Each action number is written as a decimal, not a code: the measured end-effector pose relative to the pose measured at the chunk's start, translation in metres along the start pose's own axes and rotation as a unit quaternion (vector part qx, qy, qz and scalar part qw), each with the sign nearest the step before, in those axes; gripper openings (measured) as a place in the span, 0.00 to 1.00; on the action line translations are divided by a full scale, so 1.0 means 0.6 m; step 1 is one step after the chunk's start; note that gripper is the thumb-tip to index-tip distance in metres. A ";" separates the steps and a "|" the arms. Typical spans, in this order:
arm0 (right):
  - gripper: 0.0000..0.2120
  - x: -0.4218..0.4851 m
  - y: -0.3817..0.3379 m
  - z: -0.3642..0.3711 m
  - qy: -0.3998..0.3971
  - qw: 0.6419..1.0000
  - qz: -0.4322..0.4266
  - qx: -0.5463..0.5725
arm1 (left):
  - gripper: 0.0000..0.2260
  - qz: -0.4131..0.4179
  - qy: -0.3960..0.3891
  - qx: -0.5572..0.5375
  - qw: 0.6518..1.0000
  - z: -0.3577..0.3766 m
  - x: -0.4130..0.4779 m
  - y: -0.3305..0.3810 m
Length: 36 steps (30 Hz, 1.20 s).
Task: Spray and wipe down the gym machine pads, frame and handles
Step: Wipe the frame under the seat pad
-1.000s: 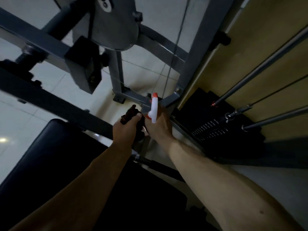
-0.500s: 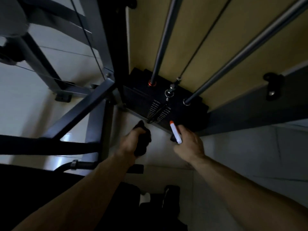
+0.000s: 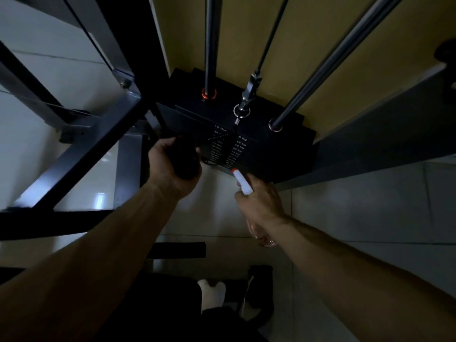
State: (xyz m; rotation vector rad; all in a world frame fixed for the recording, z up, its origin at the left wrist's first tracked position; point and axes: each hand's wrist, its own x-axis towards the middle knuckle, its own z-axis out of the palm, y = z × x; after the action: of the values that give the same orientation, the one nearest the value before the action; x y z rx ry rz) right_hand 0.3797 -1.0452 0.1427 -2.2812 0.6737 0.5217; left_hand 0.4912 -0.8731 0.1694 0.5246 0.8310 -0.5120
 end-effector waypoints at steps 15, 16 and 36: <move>0.12 -0.078 -0.146 -0.039 -0.029 0.990 -0.081 0.112 | 0.11 -0.055 0.008 0.182 0.982 -0.030 -0.096 0.063; 0.12 -0.085 -0.177 -0.039 -0.027 0.987 -0.096 0.124 | 0.08 -0.044 0.018 0.167 0.985 -0.039 -0.112 0.083; 0.13 -0.066 -0.541 0.119 0.012 0.947 -0.284 0.153 | 0.14 0.013 0.199 0.132 0.971 -0.193 -0.223 0.254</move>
State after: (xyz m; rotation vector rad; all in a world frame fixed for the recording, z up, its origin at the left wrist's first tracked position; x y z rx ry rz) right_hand 0.5296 -0.7785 0.2789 -2.0546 0.0750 0.0996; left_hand 0.4443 -0.6573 0.2456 0.9016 1.1448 -0.5024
